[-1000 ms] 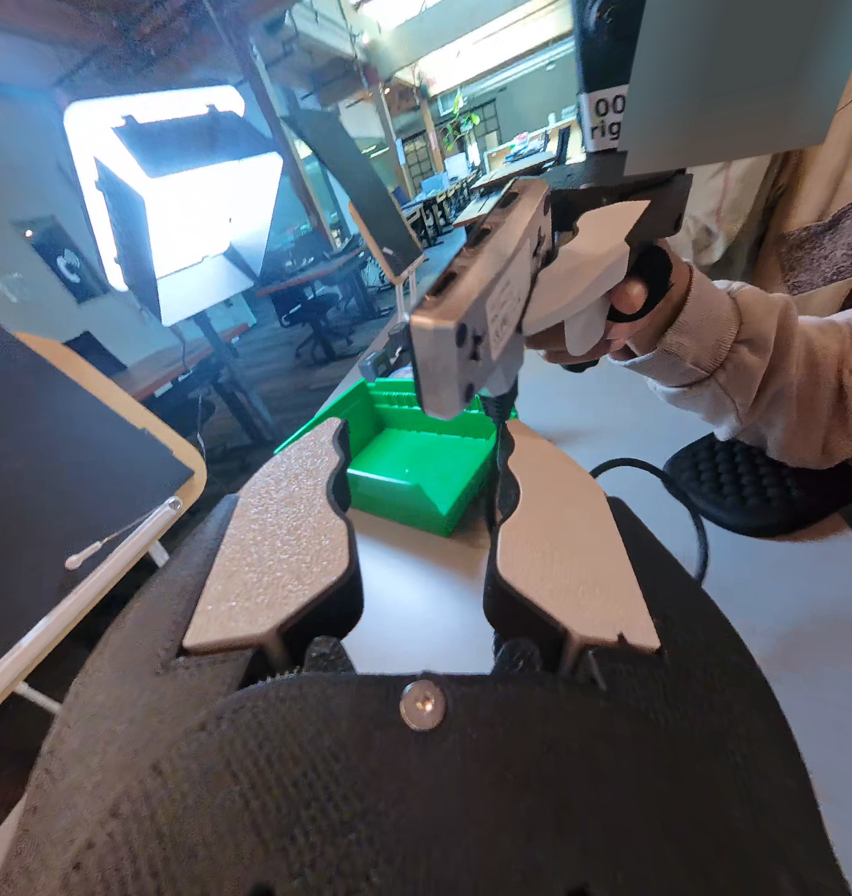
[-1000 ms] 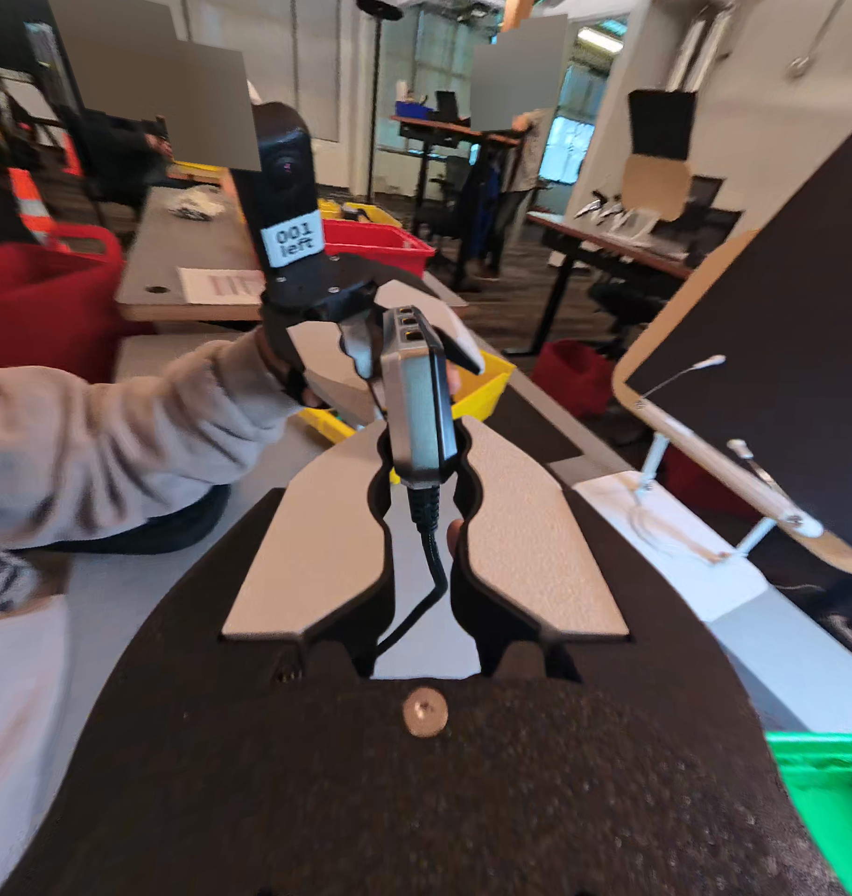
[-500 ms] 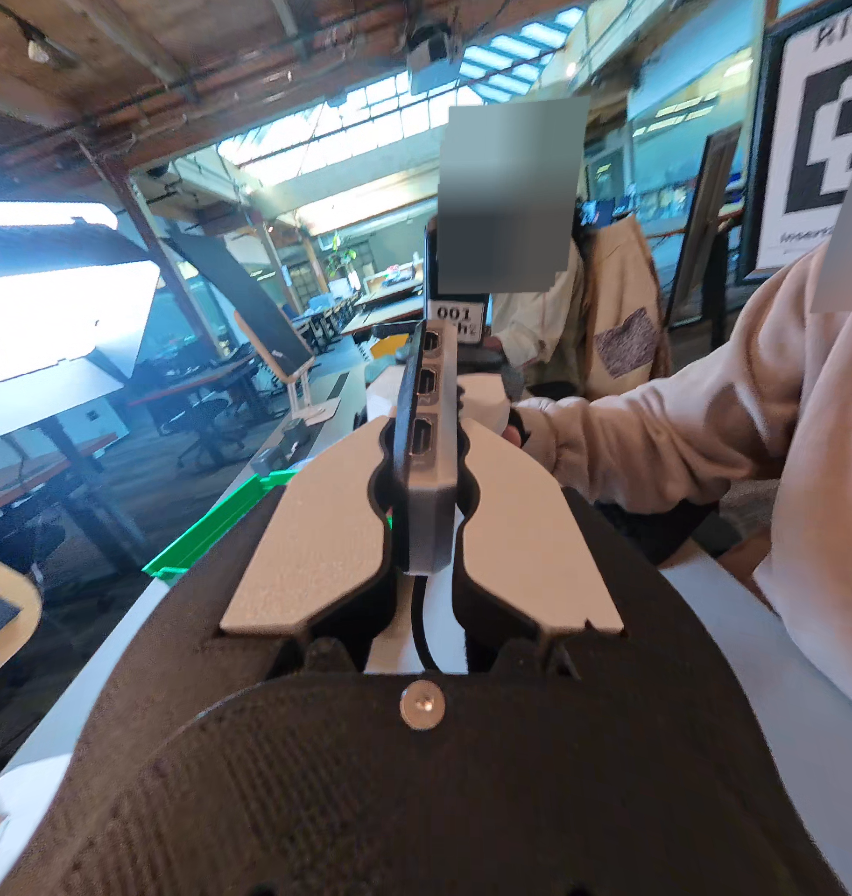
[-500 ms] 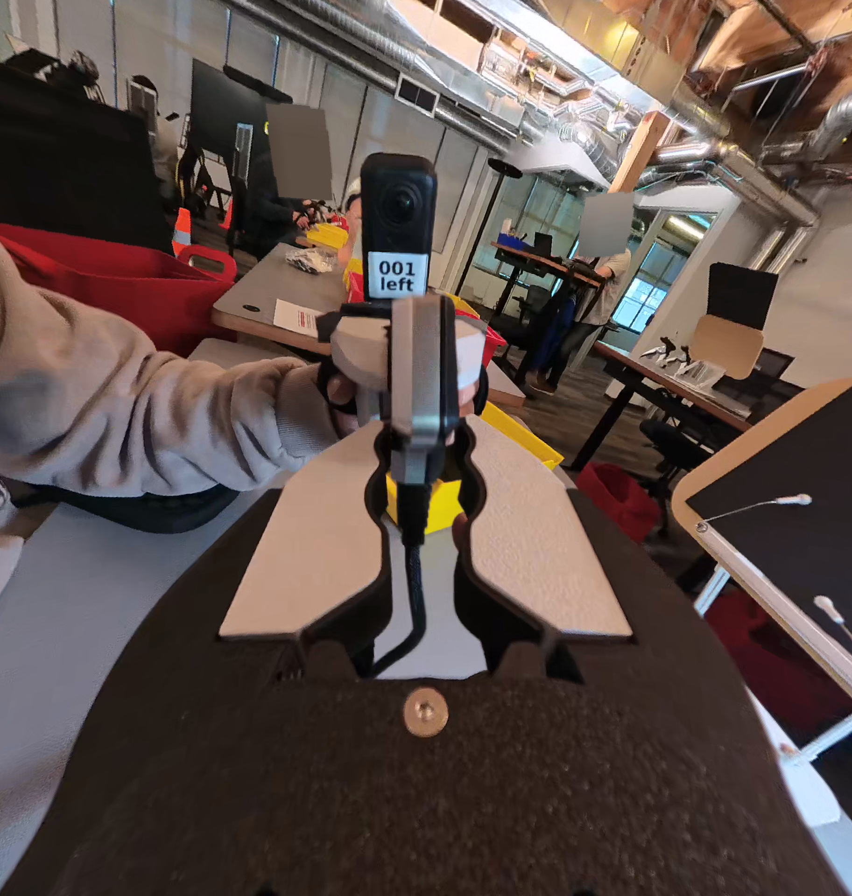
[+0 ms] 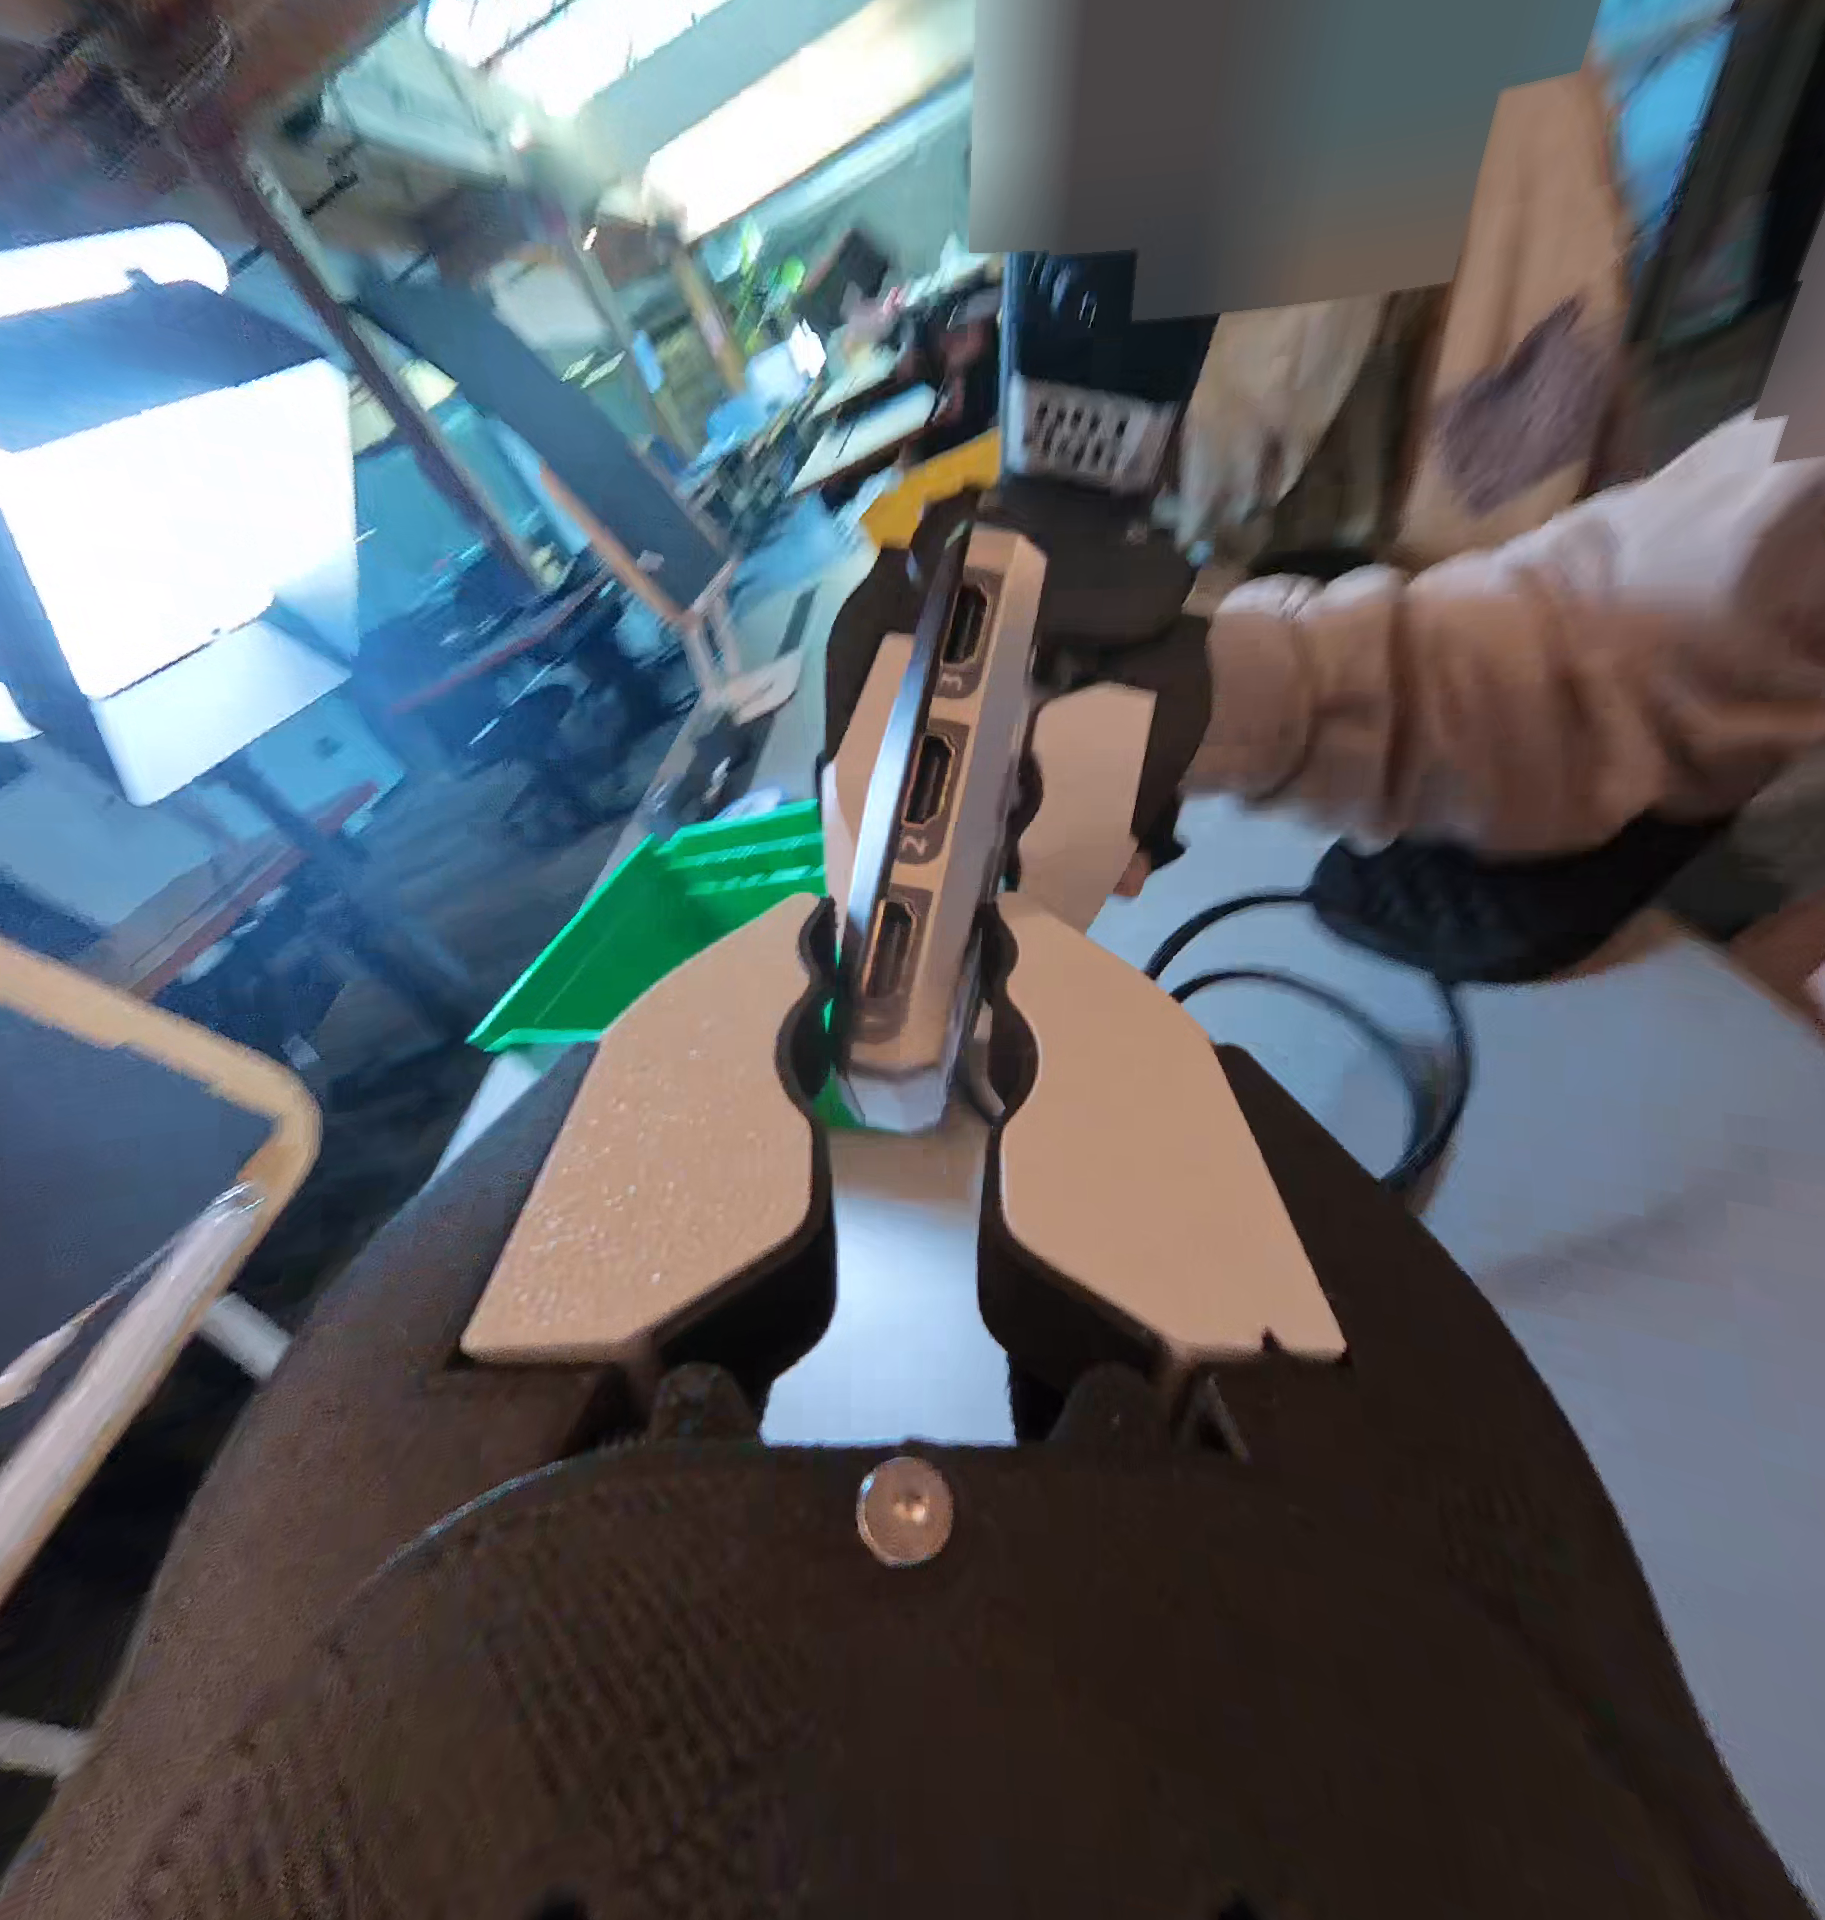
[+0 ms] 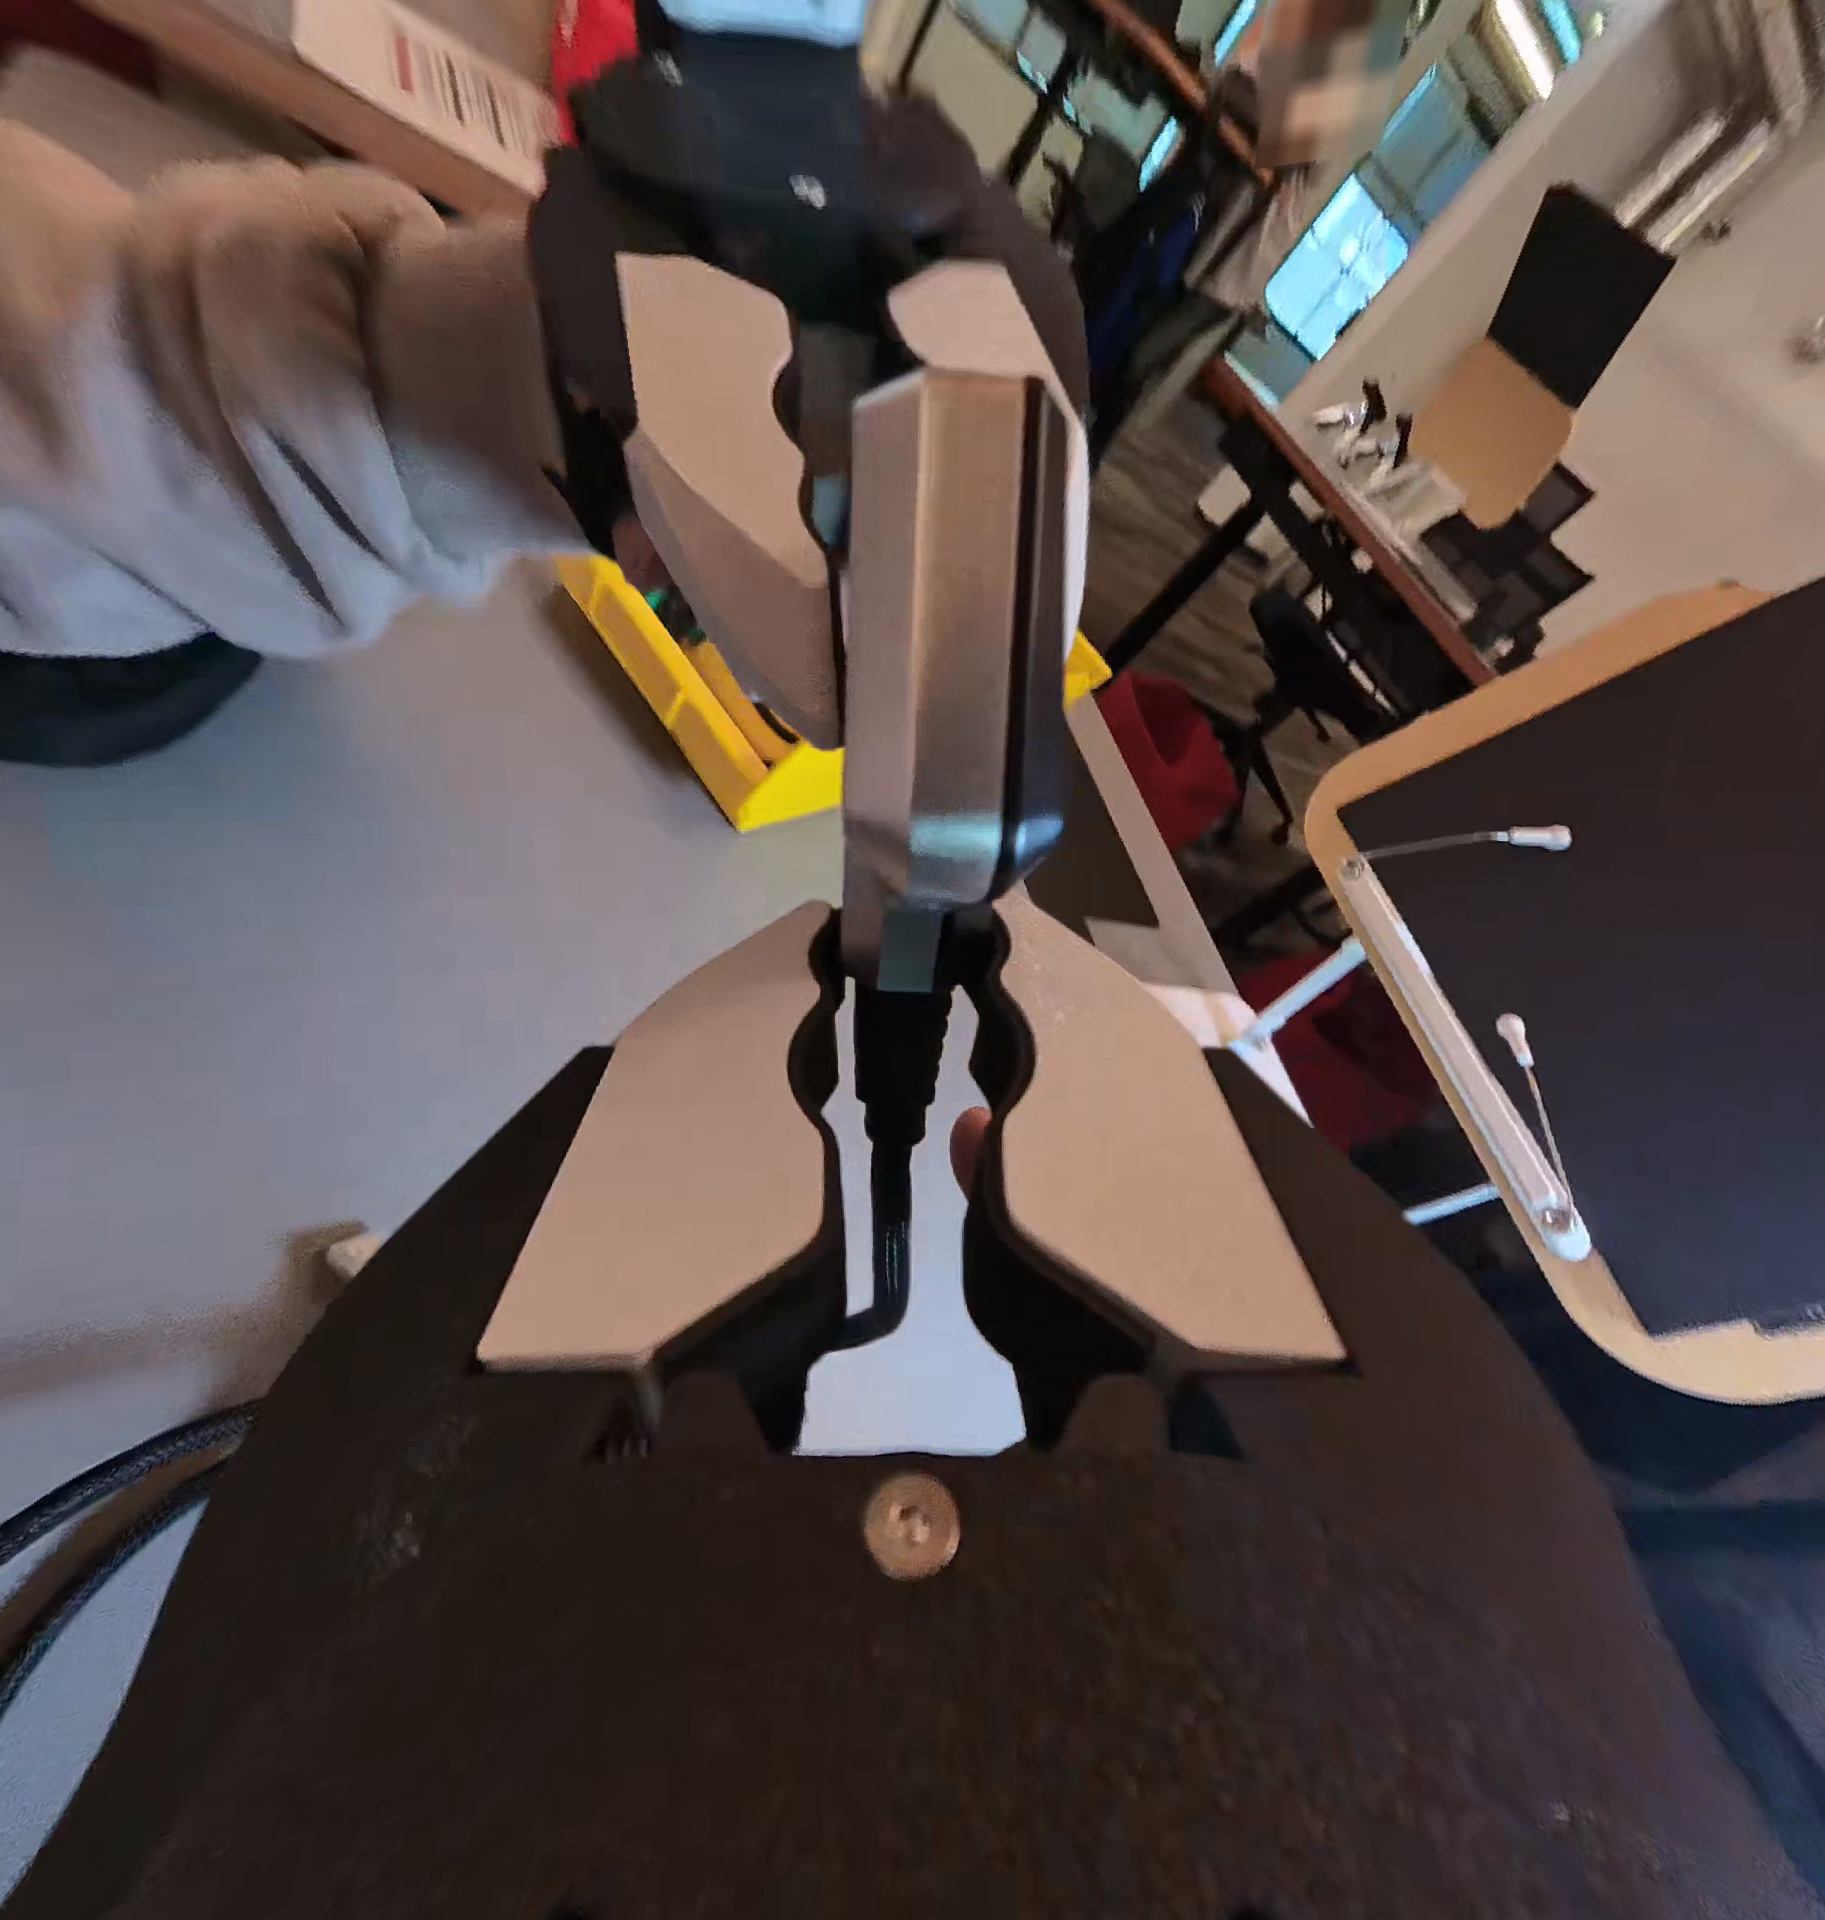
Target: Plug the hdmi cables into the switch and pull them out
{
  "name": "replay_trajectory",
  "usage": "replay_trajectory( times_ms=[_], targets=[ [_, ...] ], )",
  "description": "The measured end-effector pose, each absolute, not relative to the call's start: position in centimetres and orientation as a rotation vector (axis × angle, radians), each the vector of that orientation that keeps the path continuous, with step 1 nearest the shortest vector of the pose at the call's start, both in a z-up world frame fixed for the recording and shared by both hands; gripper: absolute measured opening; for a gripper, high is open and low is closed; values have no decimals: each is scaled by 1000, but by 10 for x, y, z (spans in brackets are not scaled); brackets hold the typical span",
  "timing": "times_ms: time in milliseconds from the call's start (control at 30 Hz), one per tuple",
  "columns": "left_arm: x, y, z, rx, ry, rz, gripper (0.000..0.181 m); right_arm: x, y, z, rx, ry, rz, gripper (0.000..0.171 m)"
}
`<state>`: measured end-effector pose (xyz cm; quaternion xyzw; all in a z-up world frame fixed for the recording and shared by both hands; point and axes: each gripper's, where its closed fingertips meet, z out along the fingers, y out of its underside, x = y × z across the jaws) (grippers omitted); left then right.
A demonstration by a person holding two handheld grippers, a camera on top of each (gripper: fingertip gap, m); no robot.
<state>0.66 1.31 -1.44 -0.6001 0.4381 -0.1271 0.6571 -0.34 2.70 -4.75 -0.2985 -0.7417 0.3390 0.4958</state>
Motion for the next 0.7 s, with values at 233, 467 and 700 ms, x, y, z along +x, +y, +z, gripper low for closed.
replay_trajectory(
  times_ms=[233, 467, 700],
  targets=[
    [-3, 34, -49, -1519, 1114, 93, 30, -5, 44, -76, -847, -1912, 712, 21],
    [10, 22, -41, -1403, 1121, -121, 23, 8, 25, -53, -693, -1866, 943, 21],
    [18, 15, -30, -1263, 1017, -421, 22, 18, 10, -18, -543, -1714, 1061, 24]
  ],
)
